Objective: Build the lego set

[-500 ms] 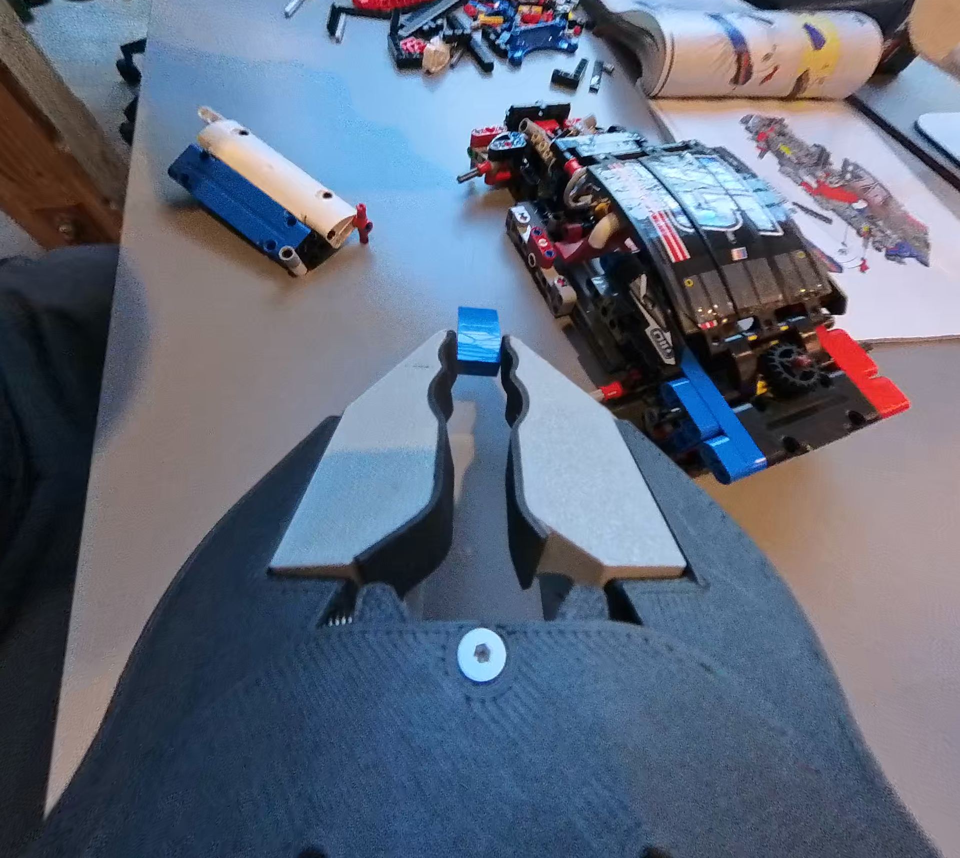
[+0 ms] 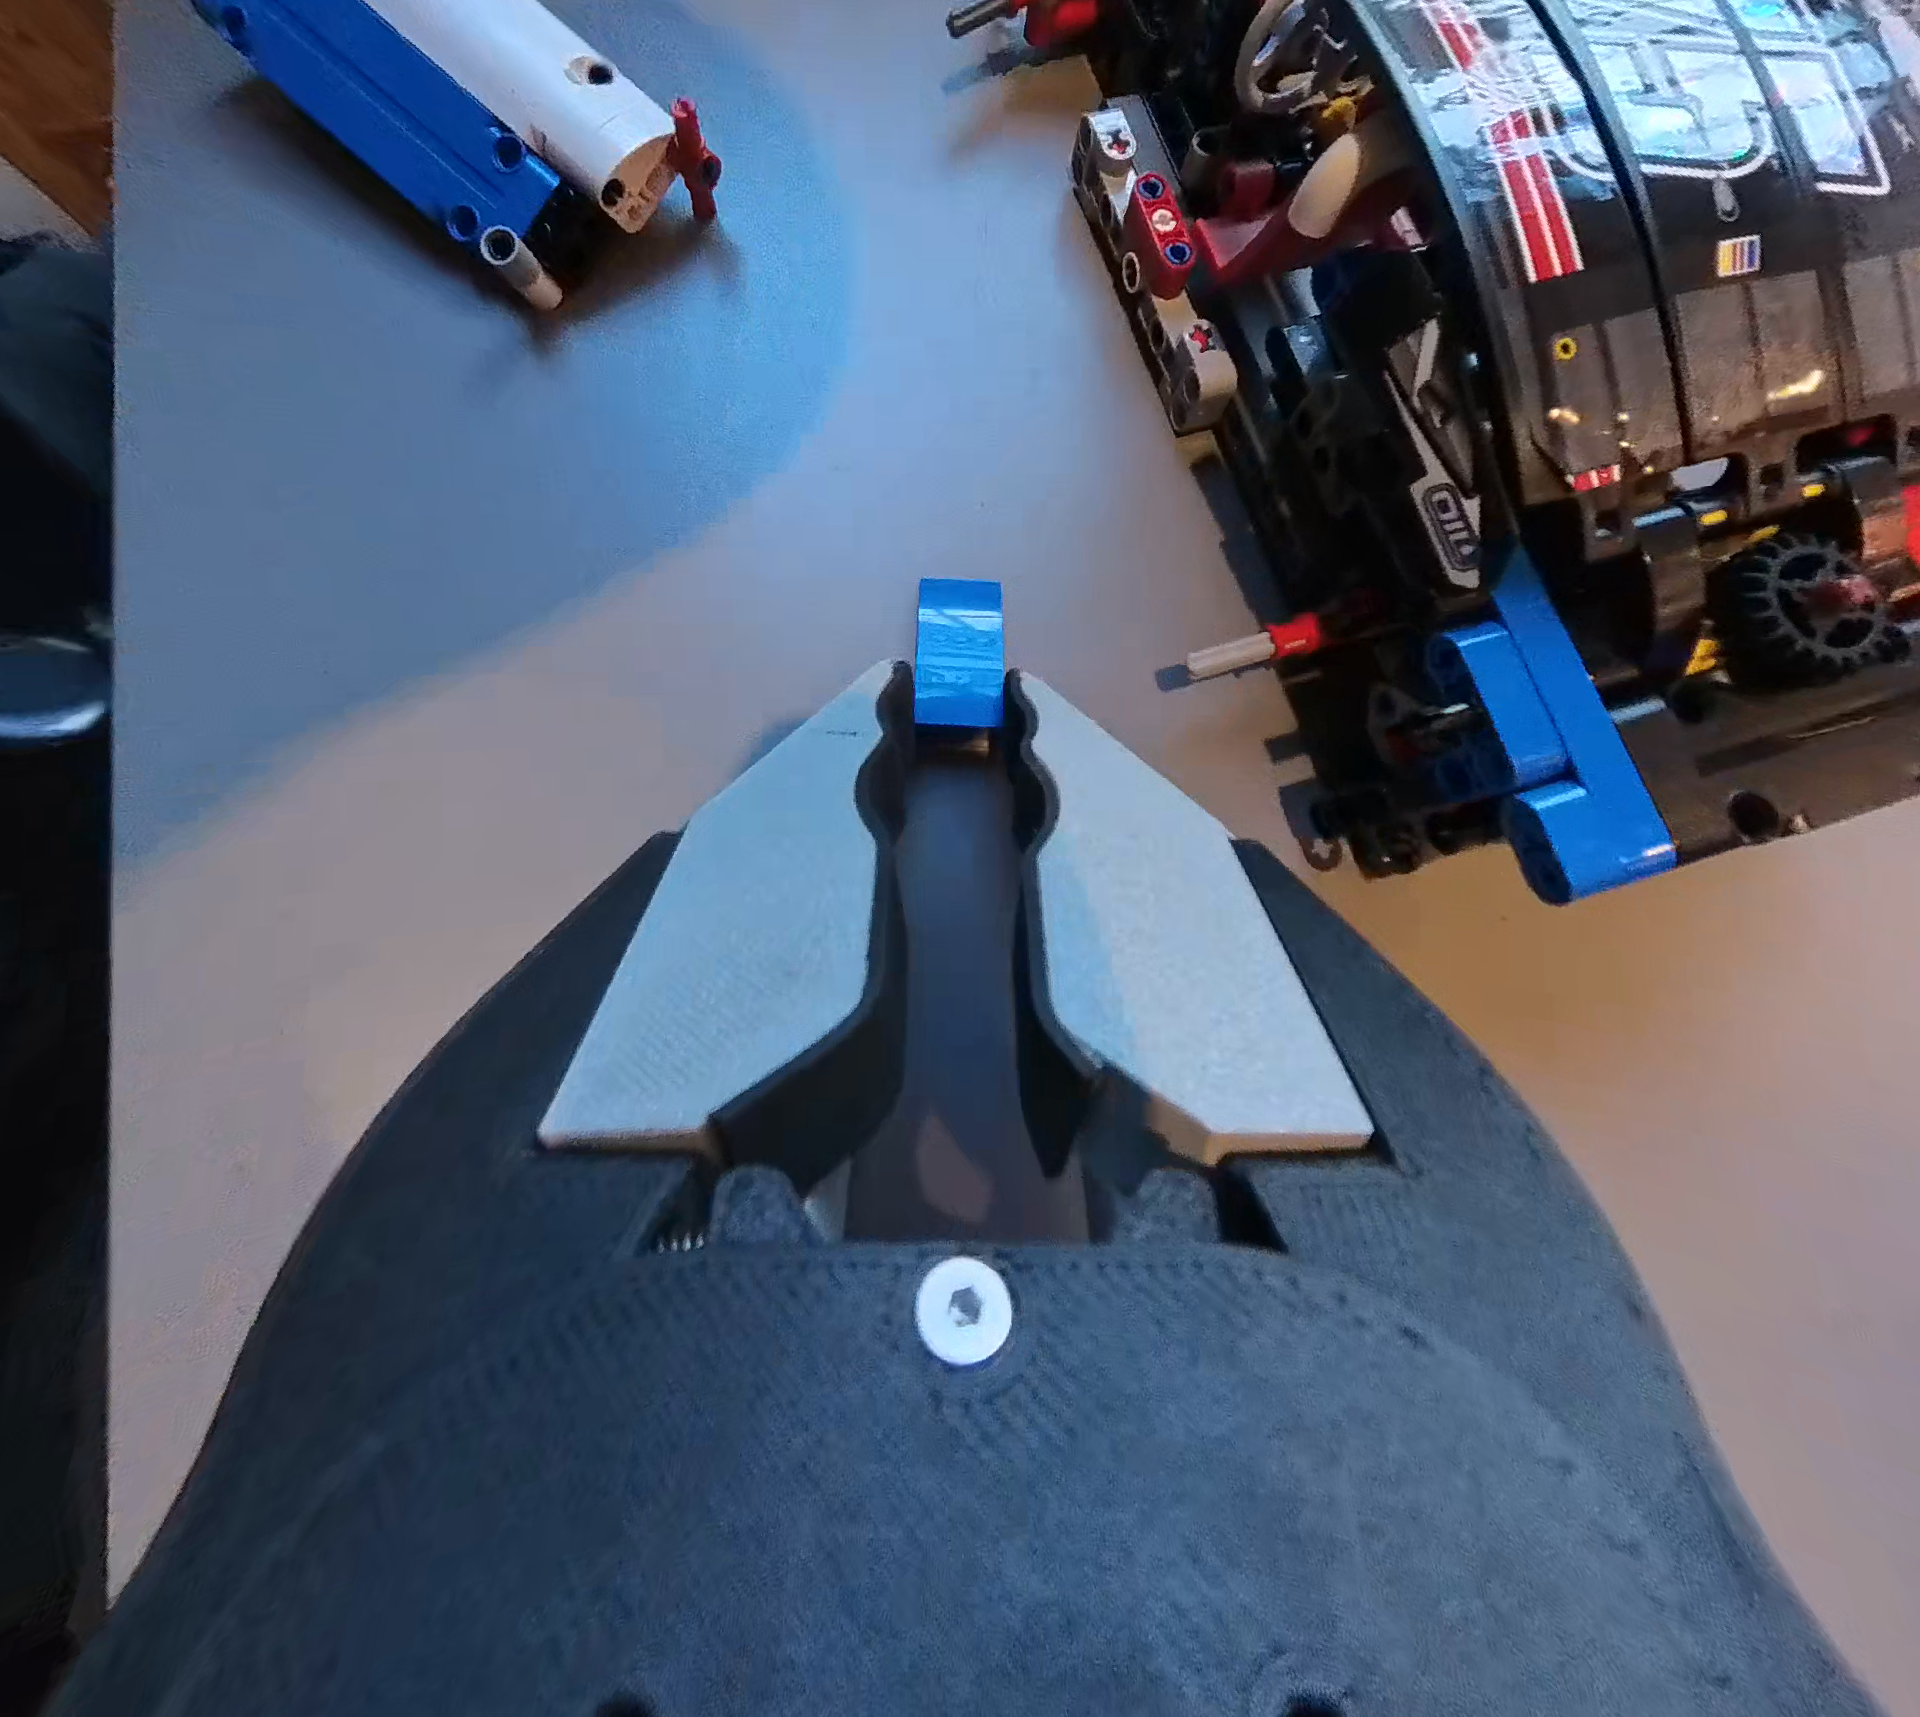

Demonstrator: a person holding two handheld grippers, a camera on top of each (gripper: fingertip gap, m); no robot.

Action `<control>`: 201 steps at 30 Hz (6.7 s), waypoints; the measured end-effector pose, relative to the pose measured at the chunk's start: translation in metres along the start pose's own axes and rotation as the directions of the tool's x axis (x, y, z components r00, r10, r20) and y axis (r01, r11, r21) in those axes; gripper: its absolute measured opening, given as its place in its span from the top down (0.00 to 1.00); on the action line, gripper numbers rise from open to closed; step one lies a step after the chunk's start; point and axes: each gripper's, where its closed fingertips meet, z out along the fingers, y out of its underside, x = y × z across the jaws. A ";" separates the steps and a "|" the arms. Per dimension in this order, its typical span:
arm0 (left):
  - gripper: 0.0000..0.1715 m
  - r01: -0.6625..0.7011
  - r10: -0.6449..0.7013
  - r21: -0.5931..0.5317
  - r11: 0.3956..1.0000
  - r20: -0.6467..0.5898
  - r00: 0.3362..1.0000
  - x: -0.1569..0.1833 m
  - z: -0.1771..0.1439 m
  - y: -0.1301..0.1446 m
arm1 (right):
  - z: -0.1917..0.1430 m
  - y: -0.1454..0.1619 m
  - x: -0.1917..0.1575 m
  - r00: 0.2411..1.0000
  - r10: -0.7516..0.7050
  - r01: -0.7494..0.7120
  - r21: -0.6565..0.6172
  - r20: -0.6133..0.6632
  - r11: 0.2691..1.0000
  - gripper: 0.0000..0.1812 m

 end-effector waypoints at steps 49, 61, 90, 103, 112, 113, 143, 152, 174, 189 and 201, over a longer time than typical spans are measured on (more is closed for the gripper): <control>1.00 -0.050 0.068 -0.182 0.982 0.094 0.993 -0.039 0.025 0.080 | 0.003 -0.001 0.005 1.000 -0.014 0.014 -0.003 -0.024 1.000 0.92; 1.00 0.031 -0.012 -0.182 0.983 0.102 0.995 -0.041 0.020 0.078 | 0.002 -0.002 0.009 0.998 -0.015 0.015 0.001 -0.065 1.000 0.81; 0.71 0.260 -0.088 0.177 0.949 -0.642 0.761 0.484 -0.110 -0.168 | -0.213 0.159 0.029 0.881 0.363 -0.337 0.134 -0.304 0.932 0.79; 0.75 0.077 0.009 0.123 0.989 -0.583 0.813 0.495 -0.012 -0.202 | -0.230 0.189 0.015 0.872 0.347 -0.325 0.123 -0.345 0.938 0.83; 0.81 0.010 0.057 0.104 0.995 -0.622 0.781 0.503 -0.007 -0.191 | -0.215 0.200 0.022 0.872 0.358 -0.366 0.040 -0.334 0.930 0.82; 0.82 0.001 0.067 0.109 0.994 -0.621 0.781 0.504 -0.008 -0.189 | -0.215 0.201 0.020 0.874 0.351 -0.361 0.036 -0.335 0.932 0.82; 0.83 0.033 0.136 0.240 0.970 -0.652 0.746 0.591 -0.094 -0.178 | -0.220 0.172 -0.088 0.855 0.493 -0.468 0.171 -0.162 0.867 0.86; 0.77 0.054 0.190 0.369 0.928 -0.592 0.784 0.617 -0.123 -0.177 | -0.237 0.191 -0.098 0.734 0.655 -0.582 0.330 -0.179 0.743 0.86; 0.70 0.313 0.248 0.602 0.734 -0.667 0.703 0.560 -0.165 -0.188 | -0.252 0.175 -0.068 0.668 0.668 -0.515 0.444 -0.328 0.733 0.83; 0.68 0.534 0.084 0.467 0.704 -0.802 0.591 0.495 -0.143 -0.191 | -0.253 0.155 -0.009 0.676 0.618 -0.415 0.486 -0.401 0.769 0.82; 0.67 0.286 0.204 0.440 0.851 -0.779 0.593 0.551 -0.137 -0.196 | -0.257 0.172 -0.071 0.624 0.719 -0.545 0.488 -0.306 0.681 0.83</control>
